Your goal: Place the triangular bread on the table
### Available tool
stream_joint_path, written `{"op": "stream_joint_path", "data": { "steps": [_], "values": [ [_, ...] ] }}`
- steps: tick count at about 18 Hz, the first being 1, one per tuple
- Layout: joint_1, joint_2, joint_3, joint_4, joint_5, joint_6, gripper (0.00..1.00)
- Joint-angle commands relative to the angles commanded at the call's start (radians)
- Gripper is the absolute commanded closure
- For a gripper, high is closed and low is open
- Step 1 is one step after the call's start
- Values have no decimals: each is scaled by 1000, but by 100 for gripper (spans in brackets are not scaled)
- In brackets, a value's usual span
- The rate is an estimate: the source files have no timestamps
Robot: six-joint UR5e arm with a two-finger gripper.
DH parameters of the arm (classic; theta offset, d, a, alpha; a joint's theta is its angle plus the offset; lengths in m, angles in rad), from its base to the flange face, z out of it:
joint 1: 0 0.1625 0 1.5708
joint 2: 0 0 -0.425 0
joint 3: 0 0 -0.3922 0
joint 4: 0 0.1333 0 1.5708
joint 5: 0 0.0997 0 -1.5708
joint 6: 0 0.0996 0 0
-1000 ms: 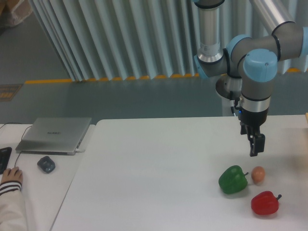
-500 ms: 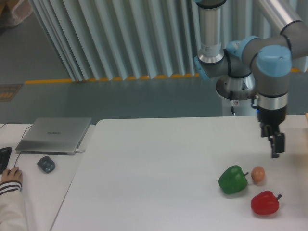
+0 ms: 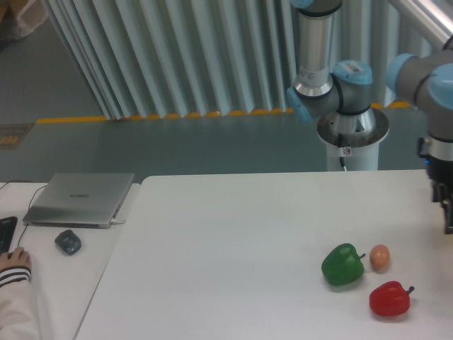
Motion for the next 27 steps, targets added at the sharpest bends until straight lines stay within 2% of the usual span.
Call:
{"op": "stream_joint_path", "data": {
  "steps": [9,22,27],
  "values": [
    [86,-83,18,86,35,177,0],
    [103,-175,28,117,71,177,0],
    [108,-190,18,115,74,172,0]
  ]
}}
